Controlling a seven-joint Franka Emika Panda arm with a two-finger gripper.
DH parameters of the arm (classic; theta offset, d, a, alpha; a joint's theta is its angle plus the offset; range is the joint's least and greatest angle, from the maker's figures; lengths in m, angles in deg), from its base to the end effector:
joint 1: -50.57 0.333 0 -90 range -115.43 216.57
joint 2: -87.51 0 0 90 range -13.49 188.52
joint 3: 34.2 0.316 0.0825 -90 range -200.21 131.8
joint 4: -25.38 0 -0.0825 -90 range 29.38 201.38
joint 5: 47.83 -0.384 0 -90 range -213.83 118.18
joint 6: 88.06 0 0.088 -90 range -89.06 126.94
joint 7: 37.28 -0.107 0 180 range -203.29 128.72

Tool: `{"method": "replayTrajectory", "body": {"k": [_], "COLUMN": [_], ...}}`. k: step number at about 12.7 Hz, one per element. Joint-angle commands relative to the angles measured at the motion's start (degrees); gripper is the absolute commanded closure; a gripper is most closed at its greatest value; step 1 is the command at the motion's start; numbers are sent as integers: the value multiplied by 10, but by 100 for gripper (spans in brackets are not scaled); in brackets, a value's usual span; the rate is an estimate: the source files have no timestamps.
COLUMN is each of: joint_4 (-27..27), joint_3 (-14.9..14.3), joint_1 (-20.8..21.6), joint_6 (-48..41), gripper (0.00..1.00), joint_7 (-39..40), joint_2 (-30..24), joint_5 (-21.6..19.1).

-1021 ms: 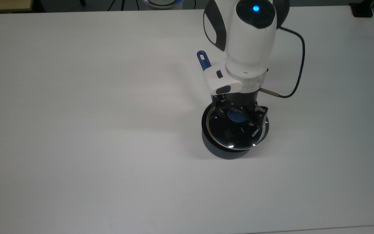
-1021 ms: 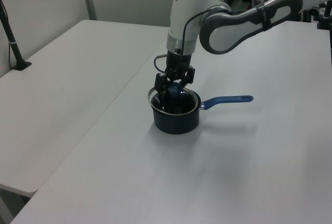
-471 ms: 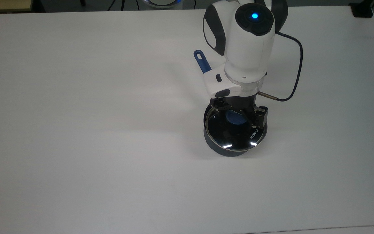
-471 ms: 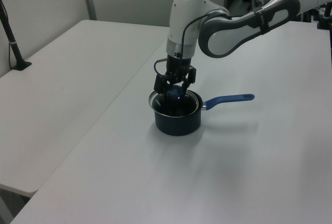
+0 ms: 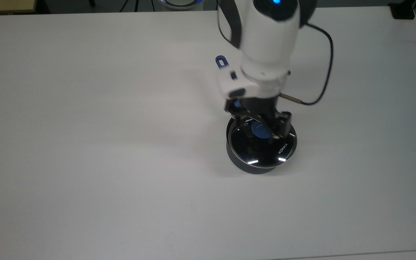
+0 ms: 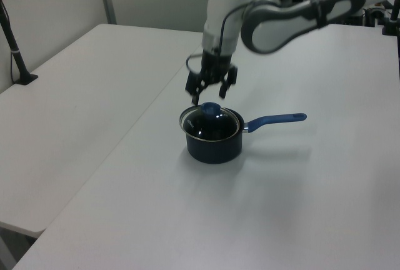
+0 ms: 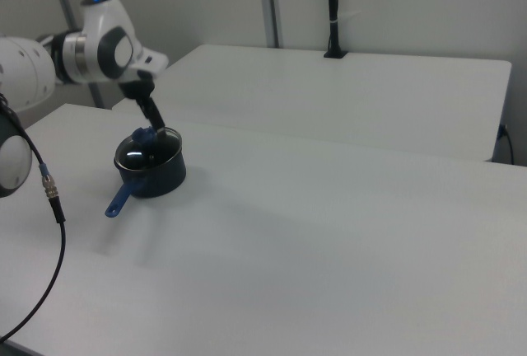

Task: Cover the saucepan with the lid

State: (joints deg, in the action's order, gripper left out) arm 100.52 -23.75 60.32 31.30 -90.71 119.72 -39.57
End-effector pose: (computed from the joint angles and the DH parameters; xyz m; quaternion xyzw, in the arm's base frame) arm 0.7041 0.2187 0.4391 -0.9550 0.2752 -0.0991 0.0496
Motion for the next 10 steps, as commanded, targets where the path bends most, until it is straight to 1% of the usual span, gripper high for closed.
{"method": "replayTrajectory", "body": {"k": [1,3,5,6,7,9,10], "joint_4": [33,70,110,126,141,171,175], "joint_3": [-3,-2,-3,-6,-16,-72,-85], "joint_1": [-48,-78,-102,-119,-130,-115,-114], "joint_6": [-78,-134,-184,-225,-259,-270,-271], "gripper": [0,0,0,0,0,0,0], "joint_7": [-6,29,97,148,209,307,365], "joint_2": [-106,-176,-241,-279,-313,-353,-358], "joint_5": [-21,-21,-24,-32,-37,-54,-59]}}
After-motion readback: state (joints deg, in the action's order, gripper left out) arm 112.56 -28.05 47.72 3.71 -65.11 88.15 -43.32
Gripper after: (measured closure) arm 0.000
